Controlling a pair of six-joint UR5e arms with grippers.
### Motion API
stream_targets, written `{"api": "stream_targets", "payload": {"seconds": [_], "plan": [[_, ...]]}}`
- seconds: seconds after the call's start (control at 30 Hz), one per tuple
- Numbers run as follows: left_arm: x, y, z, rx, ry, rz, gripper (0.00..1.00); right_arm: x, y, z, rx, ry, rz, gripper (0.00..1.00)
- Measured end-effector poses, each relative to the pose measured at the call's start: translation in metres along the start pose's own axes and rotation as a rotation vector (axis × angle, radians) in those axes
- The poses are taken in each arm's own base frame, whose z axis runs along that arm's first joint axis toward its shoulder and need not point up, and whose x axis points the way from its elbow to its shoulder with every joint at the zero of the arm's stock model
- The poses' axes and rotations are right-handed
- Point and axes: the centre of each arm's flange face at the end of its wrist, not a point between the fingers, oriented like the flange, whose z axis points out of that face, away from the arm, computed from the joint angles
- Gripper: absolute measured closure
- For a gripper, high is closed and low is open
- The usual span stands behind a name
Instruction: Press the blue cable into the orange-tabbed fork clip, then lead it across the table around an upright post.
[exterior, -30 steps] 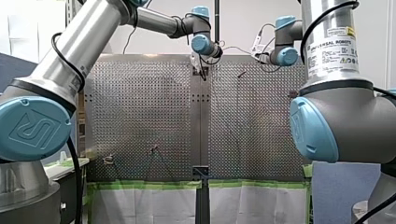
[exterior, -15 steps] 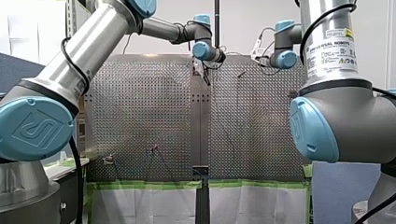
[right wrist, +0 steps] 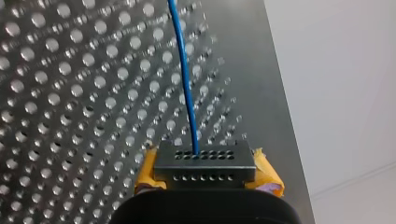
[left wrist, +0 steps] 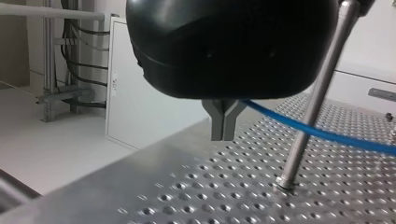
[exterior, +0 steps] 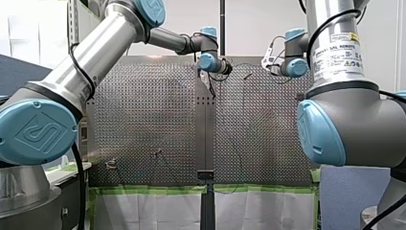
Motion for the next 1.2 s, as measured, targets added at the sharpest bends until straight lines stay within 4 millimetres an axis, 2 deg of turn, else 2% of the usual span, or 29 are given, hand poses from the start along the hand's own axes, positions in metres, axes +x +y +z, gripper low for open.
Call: {"api": "stream_targets", "payload": {"seconds": [0.4,0.77,1.0,1.2], "plan": [[0.034,0.023,0.011,-0.021,0.037,0.006,1.0,-0.022,0.028,0.004,-0.042,-0.028,-0.008,1.0],[0.038,0.028,0.013,-0.031,0.036,0.007,1.0,-0.054,0.036,-0.001,-0.057,-0.082,-0.003,1.0],[0.053,0.042,0.012,-0.033,0.038,0.007,1.0,-0.068,0.038,-0.005,-0.065,-0.105,0.002,1.0],[0.058,0.052,0.011,-0.037,0.037,0.007,1.0,-0.09,0.044,-0.005,-0.073,-0.139,0.003,1.0]]}}
